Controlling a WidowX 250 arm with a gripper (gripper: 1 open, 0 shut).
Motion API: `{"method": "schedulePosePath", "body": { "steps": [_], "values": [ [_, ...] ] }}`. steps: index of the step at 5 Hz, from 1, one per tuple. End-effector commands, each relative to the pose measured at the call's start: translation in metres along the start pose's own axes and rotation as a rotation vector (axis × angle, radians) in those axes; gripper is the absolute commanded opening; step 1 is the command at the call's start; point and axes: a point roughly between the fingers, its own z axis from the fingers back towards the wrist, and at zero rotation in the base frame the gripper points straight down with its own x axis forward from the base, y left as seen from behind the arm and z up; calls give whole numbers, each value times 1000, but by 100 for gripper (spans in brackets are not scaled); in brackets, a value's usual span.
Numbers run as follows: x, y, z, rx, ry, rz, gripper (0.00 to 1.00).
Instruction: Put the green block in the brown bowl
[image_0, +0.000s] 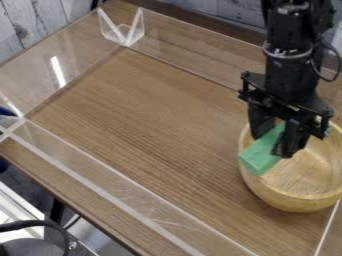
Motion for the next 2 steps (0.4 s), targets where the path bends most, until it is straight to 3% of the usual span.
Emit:
{"method": "schedulePosePath", "body": {
  "steps": [1, 2],
  "values": [
    [9, 1, 9, 3, -42, -3, 0],
    [10, 1, 7, 4, -38, -4, 0]
  ]
}}
